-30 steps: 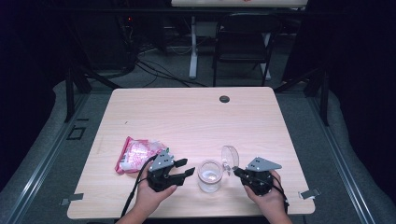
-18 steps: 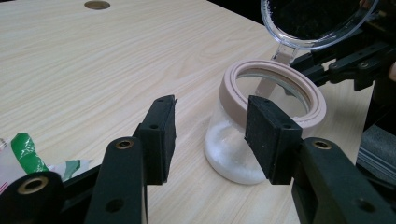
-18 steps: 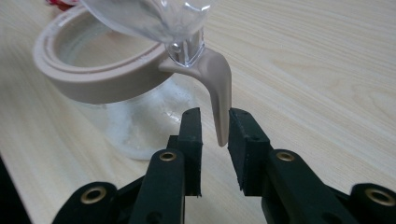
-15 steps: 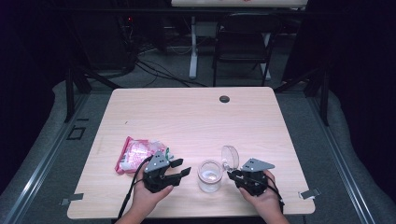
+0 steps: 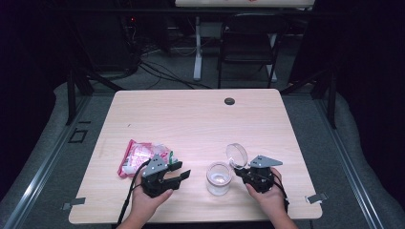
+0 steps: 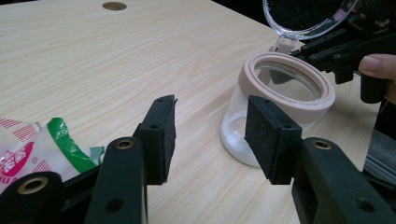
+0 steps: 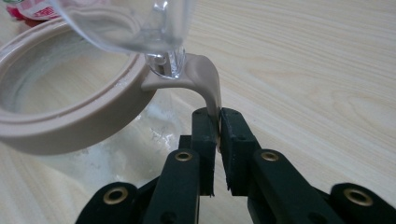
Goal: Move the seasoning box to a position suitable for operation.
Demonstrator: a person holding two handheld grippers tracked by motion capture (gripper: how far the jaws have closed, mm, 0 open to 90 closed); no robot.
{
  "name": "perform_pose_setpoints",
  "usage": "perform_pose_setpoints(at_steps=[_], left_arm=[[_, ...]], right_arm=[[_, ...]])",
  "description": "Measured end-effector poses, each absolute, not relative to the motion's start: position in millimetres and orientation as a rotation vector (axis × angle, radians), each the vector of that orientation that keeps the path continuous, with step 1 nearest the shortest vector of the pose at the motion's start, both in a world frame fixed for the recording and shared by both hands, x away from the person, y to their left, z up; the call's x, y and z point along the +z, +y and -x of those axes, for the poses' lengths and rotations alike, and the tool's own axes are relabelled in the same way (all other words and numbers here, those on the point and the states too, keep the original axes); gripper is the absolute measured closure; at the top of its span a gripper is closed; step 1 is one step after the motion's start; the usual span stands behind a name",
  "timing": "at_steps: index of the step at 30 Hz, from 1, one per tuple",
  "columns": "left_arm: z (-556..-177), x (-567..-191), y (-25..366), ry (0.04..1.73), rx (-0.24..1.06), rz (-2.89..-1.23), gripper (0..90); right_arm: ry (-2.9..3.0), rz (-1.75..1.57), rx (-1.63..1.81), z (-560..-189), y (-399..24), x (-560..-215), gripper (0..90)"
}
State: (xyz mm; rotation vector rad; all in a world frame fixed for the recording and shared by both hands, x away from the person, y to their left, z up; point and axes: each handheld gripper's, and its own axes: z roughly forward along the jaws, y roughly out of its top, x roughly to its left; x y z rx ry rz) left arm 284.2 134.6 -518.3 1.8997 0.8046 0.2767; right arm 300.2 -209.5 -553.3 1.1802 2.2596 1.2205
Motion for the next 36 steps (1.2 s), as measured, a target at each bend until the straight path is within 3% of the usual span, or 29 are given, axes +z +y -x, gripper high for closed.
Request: perform_pose_setpoints(at_steps=[15, 22, 36], left_arm=[[-281.7, -516.8, 149.1, 0.851, 0.311, -1.877, 53.5], [-279.6, -516.8, 155.2, 0.873, 0.33, -1.864, 53.5], [-287.5, -510.0, 182.8, 0.903, 0.423, -1.857, 52.6]], right_arm=[[2.233, -1.243, 1.281, -324.3, -227.2, -552.5, 84.6], [2.218, -1.275, 1.31, -332.6, -230.1, -551.9, 90.0], [2.22, -1.267, 1.33, -336.4, -228.3, -552.8, 82.5]])
